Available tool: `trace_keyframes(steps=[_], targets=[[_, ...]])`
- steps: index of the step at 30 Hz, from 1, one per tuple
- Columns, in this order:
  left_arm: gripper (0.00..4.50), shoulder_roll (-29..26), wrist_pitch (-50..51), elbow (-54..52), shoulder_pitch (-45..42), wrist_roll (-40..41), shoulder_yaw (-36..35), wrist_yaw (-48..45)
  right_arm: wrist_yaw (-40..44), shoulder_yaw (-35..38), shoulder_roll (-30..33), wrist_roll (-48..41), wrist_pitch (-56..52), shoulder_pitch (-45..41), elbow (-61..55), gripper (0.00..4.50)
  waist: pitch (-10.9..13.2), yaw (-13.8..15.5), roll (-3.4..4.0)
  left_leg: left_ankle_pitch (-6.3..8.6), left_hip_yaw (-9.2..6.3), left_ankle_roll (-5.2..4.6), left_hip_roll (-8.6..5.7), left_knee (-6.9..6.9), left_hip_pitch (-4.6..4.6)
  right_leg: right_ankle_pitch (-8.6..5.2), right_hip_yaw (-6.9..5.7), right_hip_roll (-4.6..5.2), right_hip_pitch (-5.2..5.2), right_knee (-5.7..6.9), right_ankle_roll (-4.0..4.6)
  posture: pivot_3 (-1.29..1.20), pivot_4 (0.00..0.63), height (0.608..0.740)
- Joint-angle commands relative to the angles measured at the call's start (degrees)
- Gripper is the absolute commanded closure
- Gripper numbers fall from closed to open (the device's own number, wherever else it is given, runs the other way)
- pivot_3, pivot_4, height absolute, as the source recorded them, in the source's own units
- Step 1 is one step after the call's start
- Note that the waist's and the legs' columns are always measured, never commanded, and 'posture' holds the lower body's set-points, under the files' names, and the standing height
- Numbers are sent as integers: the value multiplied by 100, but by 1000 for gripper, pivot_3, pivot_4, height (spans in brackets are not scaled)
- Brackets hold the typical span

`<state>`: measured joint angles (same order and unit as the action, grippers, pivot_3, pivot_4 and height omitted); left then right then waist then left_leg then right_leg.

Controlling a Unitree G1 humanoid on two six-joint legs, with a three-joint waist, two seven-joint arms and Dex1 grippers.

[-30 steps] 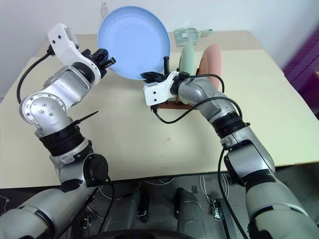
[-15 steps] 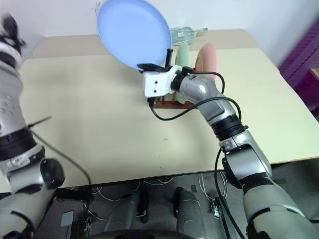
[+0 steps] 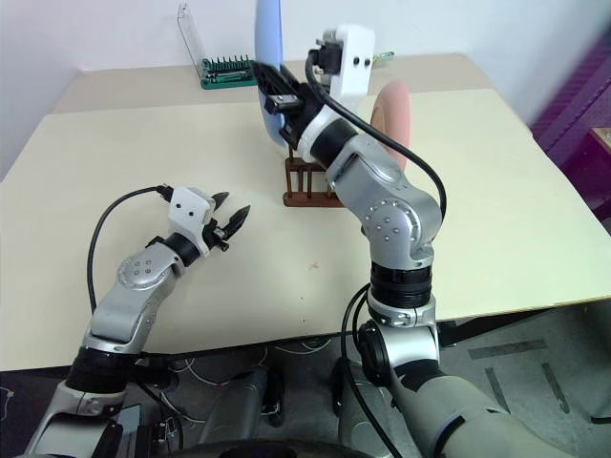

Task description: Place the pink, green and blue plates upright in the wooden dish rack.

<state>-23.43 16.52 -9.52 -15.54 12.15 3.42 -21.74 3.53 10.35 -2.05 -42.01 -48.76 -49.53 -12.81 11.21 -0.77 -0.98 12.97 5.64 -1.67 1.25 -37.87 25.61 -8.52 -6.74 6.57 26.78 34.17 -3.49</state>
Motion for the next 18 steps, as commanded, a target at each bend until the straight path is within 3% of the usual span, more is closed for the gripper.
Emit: trace_keyframes(steps=[1, 16, 17, 18], targets=[[1996, -4, -101, -267, 46, 166, -127, -288, -255, 126, 5, -216, -121, -106, -218, 4500, 0, 2, 0, -1, 4, -2, 0, -1, 0, 0, 1, -6, -1, -1, -1, 0, 150, 730], [1996, 10, 121, -709, 294, 300, -80, -695, -505, 498, 155, -372, -208, -453, 843, 4500, 0, -2, 1, -9, 8, -19, 4, -6, 0, 0, 2, -12, -4, -3, -3, 0, 150, 730], [1956, 6, 147, -747, 317, 312, -75, -716, -472, 464, 178, -325, -180, -489, 867, 3757, 0, -1, 1, -9, 8, -19, 4, -6, 0, 0, 2, -12, -4, -3, -3, 0, 150, 730], [1956, 7, 167, -773, 330, 315, -75, -728, -453, 444, 191, -297, -163, -512, 883, 3443, 0, 1, 1, -9, 8, -19, 4, -6, 0, 0, 1, -12, -4, -3, -3, 0, 150, 730]])
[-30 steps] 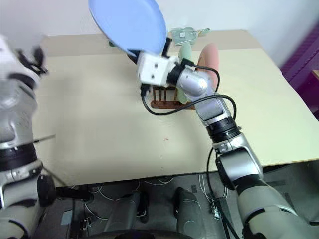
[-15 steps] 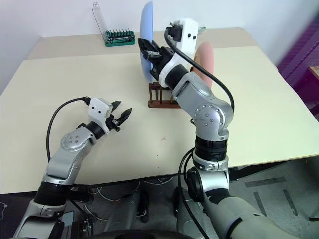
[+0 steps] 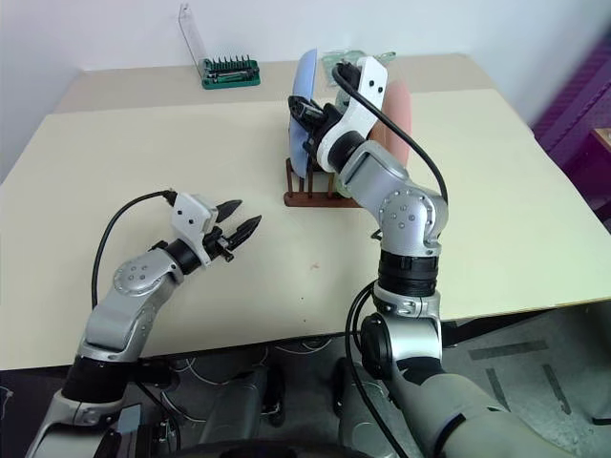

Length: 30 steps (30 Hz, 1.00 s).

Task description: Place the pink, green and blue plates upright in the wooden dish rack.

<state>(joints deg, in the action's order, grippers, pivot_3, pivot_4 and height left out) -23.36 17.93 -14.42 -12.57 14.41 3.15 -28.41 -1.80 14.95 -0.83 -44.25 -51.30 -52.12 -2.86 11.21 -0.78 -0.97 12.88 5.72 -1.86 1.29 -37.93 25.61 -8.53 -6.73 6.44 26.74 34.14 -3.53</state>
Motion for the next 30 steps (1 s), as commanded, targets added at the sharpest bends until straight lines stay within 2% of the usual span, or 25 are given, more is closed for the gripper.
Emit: trace_keyframes(steps=[1, 4, 7, 10, 14, 17, 21, 24, 27, 30], targets=[[1956, 7, 50, -298, 40, 89, -54, -66, 115, -73, 106, -4, 116, -273, -111, 2973, 0, 2, 0, 0, 0, 0, 0, 0, 0, 0, 0, 0, 0, 0, 0, 0, 150, 730], [1956, 33, 94, -321, 40, 88, -55, -77, 240, -256, 226, 164, 189, -311, -175, 1563, 0, 7, 0, 0, -1, 0, 0, 0, 1, -1, 0, 0, 0, -2, 1, 0, 150, 730], [1956, 53, 109, -330, 35, 71, -25, -97, 382, -447, 367, 295, 250, -346, -285, 1563, 0, 1, 0, 1, -1, 0, 1, 0, 0, -2, 0, 0, 0, -3, 2, 0, 150, 730], [1956, 91, 117, -309, 6, 47, -4, -119, 793, -908, 796, 725, 449, -376, -477, 1563, 1, 2, 1, 1, 0, -1, 1, 0, 1, -4, 0, -1, 0, -3, 5, 0, 150, 730], [1956, 143, 106, -240, -50, 25, 14, -153, 1593, -1440, 1605, 1191, 727, -334, -917, 1563, 1, 10, 1, 1, -2, -1, 1, 0, 2, -23, 0, -1, 1, -4, -7, 0, 150, 730], [1956, 177, 101, -211, -74, -7, 73, -173, 2290, -1519, 2222, 1366, 1094, -124, -1276, 1563, 1, 20, 1, 2, -2, -1, 1, 0, 4, -24, 0, 0, 1, -7, -8, 0, 150, 730], [1956, 179, 89, -132, -117, -8, 74, -230, 3050, -821, 3173, 1115, 1193, 415, -1393, 1563, 0, 93, -1, 5, -4, -4, 1, -4, 5, -26, -6, 2, -6, -18, -7, 0, 150, 730], [1956, 134, 15, -9, -128, -72, 123, -323, 3799, 243, 3920, 655, 1289, 1133, -1327, 1563, 0, 164, -2, 8, 0, -2, 1, -7, 5, -26, -6, 4, -6, -21, -6, 0, 150, 730], [1956, 50, -35, 180, -150, -39, -30, -408, 4613, 1094, 4742, 482, 1207, 2291, -1201, 1563, 1, 231, 2, 16, 3, -1, 1, -8, 8, -26, -11, 7, -11, -34, -6, 0, 150, 730], [1956, -51, -117, 392, -146, -60, -145, -484, 5099, 1334, 5132, 865, 1627, 3499, -1082, 1563, -1, 256, 3, 23, 6, -3, 10, -7, 0, -26, -12, 0, -23, -53, -7, 0, 150, 730]])
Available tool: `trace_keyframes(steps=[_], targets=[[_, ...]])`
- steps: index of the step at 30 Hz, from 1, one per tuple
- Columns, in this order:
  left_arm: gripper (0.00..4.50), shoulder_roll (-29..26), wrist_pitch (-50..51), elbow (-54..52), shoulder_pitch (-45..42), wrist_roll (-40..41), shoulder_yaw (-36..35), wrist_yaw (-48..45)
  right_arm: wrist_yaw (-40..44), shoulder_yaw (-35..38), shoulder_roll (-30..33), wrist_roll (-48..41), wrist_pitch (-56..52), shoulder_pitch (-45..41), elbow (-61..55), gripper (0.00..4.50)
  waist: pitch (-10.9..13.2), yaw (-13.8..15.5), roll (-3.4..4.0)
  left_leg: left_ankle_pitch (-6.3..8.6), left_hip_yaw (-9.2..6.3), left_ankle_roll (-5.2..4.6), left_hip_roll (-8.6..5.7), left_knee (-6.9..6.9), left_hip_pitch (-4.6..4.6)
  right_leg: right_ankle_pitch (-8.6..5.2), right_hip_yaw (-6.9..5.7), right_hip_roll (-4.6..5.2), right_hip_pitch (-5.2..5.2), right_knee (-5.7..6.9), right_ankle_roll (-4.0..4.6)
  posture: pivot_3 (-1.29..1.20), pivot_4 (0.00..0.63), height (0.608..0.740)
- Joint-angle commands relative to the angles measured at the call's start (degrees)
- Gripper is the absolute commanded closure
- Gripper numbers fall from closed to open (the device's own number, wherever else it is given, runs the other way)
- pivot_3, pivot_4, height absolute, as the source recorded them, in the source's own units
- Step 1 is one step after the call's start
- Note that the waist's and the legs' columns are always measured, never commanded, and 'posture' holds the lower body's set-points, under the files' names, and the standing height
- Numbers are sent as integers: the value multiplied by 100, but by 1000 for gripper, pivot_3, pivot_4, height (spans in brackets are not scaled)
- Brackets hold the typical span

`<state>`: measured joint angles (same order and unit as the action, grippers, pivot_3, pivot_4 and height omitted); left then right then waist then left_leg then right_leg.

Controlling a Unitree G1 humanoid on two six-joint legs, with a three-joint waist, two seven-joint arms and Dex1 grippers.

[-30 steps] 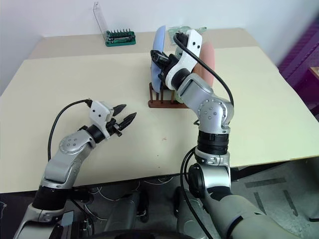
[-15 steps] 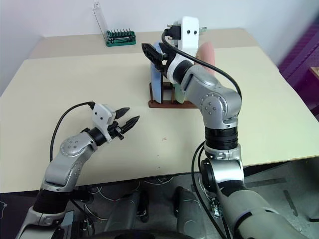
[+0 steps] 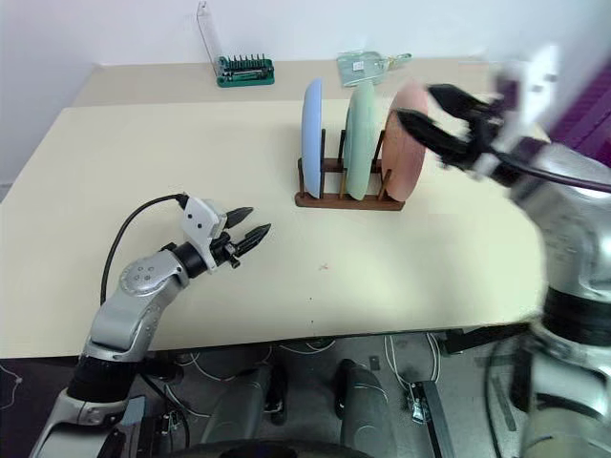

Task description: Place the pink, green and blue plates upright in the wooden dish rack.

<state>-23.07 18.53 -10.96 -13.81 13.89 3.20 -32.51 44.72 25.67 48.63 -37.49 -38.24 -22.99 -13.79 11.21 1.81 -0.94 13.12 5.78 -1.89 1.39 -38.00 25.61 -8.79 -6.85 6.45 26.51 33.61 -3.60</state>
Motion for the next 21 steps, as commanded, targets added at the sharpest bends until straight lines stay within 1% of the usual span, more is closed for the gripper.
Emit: trace_keyframes(steps=[1, 4, 9, 13, 16, 21], targets=[[1956, -127, -211, 109, -11, -14, -188, -101, 467, 245, 221, 248, 388, 782, 33, 1563, -1, -23, 2, 5, 1, 3, 6, 0, -8, 0, -2, -2, -9, -6, 0, 0, 150, 730], [1956, -245, -302, 235, 15, -48, -249, -156, 442, -41, 218, 663, 798, 1026, 178, 1563, -3, -122, 29, 8, 23, 7, 24, 0, -15, 19, -20, 4, -6, -19, 3, 0, 150, 730], [1956, -354, -348, 171, 146, -139, -354, -124, 262, -356, -39, 1012, 1247, 892, 697, 1563, -4, -122, 30, 12, 23, 14, 38, 0, -13, 27, -46, 3, -6, -37, 12, 0, 150, 730], [1956, -460, -358, 129, 333, -131, -517, -49, 377, -460, -82, 1138, 1570, 830, 1151, 1563, -2, -95, 33, 17, 27, 13, 37, 0, -6, 28, -46, 4, -2, -41, 14, 0, 150, 730], [1956, -503, -357, 77, 473, -176, -561, -2, 471, -585, -70, 1273, 1779, 936, 1352, 1563, -2, -94, 33, 17, 27, 12, 33, -2, -5, 29, -46, 8, -4, -42, 14, 0, 150, 730], [1956, -504, -297, -100, 669, -143, -662, 137, 505, -866, -199, 1418, 1967, 817, 1473, 1563, -2, -105, 33, 18, 28, 12, 36, -2, -6, 29, -46, 7, -3, -41, 14, 0, 150, 730]])
